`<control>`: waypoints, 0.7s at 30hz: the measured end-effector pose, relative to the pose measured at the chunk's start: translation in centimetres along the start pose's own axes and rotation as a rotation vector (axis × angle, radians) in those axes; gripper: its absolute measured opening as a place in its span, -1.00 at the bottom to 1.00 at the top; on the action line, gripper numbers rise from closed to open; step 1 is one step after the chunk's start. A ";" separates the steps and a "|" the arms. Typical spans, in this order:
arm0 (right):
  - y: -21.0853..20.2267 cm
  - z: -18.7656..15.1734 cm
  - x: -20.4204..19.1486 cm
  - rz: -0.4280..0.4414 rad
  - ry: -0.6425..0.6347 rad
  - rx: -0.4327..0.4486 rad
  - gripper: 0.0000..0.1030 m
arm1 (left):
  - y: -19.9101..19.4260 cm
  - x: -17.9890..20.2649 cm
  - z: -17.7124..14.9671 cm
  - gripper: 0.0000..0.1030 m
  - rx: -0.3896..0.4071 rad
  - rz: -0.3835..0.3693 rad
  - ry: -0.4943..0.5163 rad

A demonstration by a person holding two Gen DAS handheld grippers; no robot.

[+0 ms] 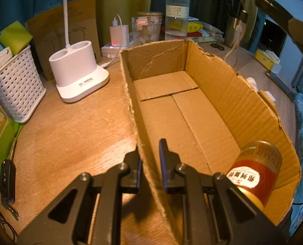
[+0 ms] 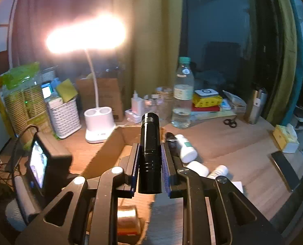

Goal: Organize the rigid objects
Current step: 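Carry the black flashlight into the box and release it with the right gripper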

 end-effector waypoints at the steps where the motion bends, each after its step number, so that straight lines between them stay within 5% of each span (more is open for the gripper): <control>1: 0.2 -0.1 -0.4 0.010 -0.005 -0.003 -0.58 | 0.0 0.0 0.0 -0.71 0.000 0.000 0.000; 21: 4.6 -4.5 -2.7 0.110 0.026 -0.147 -0.58 | 0.0 0.0 0.0 -0.71 0.000 0.002 0.000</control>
Point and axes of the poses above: each gripper's, at about its wrist camera, not at the fingertips, and y roughly the way its jaws point, x to its right, z to its top, the point moved 7 cm from there along y, roughly the way its jaws point, and after that the axes turned 3 degrees about x, right-handed, at the moved point
